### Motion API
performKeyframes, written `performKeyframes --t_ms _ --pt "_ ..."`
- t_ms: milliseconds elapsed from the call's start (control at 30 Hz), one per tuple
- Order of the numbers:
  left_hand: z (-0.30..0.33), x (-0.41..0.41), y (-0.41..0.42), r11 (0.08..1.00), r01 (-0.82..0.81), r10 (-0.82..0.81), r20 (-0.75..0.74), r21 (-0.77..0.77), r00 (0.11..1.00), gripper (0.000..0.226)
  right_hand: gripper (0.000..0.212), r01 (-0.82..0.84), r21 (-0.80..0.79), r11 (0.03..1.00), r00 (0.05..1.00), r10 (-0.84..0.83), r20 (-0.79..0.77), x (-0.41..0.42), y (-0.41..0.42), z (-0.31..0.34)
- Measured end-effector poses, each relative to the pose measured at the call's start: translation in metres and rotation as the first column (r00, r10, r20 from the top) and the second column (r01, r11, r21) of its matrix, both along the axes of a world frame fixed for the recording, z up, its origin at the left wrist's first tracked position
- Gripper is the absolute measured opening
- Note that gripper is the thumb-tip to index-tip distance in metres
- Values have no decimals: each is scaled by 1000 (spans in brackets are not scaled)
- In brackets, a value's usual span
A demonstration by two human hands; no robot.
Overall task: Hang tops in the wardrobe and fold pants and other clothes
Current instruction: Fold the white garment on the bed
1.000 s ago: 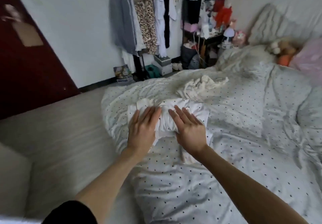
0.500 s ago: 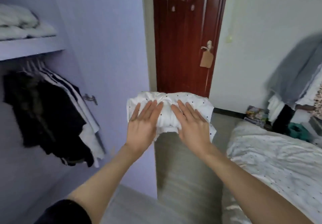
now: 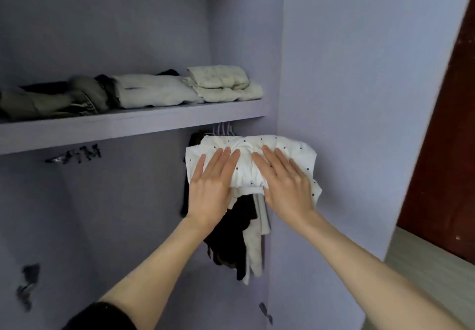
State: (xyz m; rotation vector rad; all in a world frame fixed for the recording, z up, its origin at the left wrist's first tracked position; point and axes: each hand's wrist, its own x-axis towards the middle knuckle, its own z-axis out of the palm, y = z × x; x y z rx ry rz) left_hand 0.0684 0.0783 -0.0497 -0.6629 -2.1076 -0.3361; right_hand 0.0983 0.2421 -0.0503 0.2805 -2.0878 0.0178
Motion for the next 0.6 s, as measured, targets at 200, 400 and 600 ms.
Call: performKeyframes --t_ms 200,400,600 --pt "64 -65 -26 980 -184 192 -102 81 976 78 63 -211 -47 976 978 211 -5 -93 -27 68" --pt "133 -116 -57 937 -329 343 -140 118 929 78 63 -359 -49 932 933 357 -44 -173 -59 136" --pt "176 -174 -105 889 -449 457 -198 82 867 70 64 -462 -18 887 876 453 -162 -249 -109 179"
